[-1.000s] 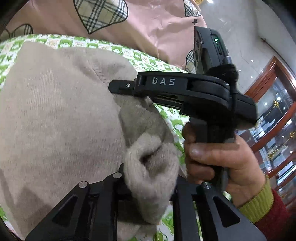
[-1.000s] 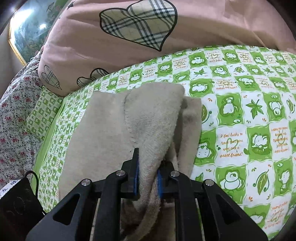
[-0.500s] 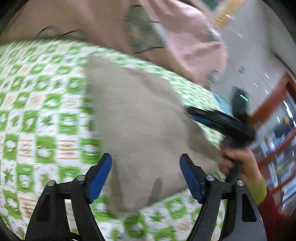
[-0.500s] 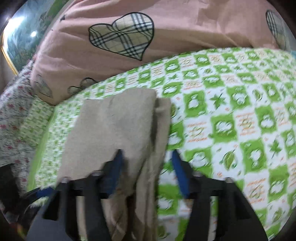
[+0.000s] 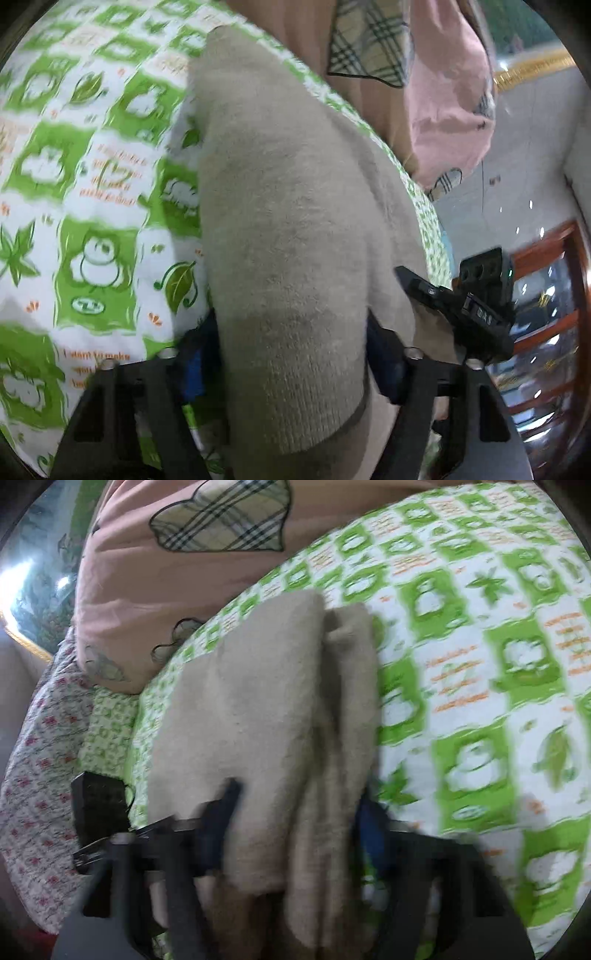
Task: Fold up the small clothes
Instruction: 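Lift the sweater with both grippers and fold it over onto itself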
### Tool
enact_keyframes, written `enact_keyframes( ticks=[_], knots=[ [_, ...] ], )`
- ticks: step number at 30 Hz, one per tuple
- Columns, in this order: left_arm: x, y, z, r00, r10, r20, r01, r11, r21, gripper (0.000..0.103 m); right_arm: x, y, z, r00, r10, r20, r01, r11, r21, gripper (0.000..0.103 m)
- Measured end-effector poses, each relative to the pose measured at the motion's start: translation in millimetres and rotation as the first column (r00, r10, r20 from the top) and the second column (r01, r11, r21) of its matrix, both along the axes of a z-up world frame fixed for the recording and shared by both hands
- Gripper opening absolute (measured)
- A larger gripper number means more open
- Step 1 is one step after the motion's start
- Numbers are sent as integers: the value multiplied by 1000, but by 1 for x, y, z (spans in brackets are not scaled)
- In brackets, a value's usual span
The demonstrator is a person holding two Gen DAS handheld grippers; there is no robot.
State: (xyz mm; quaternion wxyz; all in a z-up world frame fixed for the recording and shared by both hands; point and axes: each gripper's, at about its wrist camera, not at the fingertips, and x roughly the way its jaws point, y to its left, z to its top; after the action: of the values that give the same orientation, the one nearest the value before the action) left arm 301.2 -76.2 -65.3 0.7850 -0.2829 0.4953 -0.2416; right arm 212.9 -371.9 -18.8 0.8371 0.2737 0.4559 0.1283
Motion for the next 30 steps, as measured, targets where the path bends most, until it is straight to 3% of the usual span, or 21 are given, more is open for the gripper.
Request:
enact_keyframes(
  ticks=[1,3,8,15,19,23,27,30],
  knots=[
    [-5,1,4,1000,-13,21,13,1000,2,51,-2,3,2,1000,-11,3,11,1000,-12,40],
    [-14,6,16,998,-25,50,25,1000,-3,44,-7,9,10,1000,-5,22,5,1000,-28,32],
    [-62,47,48,993,-14,116,13,1000,14,43,-32,54,30,995,59,82,-60,998,16,31],
    [-155,134,75,987,48,156,-57,997,52,42,-58,145,21,973,195,123,-206,975,86,30],
    [-187,169,69,987,84,136,-93,993,66,43,-69,187,9,958,264,111,-275,957,90,30],
    [-209,198,42,988,135,79,-139,989,41,43,-76,211,-13,954,295,59,-299,952,72,31],
    [-211,199,30,985,152,83,-153,988,14,47,-79,205,-23,961,273,43,-275,960,57,32],
    [-205,192,28,986,147,80,-151,988,35,56,-77,203,-26,965,261,30,-262,964,46,35]
  ],
)
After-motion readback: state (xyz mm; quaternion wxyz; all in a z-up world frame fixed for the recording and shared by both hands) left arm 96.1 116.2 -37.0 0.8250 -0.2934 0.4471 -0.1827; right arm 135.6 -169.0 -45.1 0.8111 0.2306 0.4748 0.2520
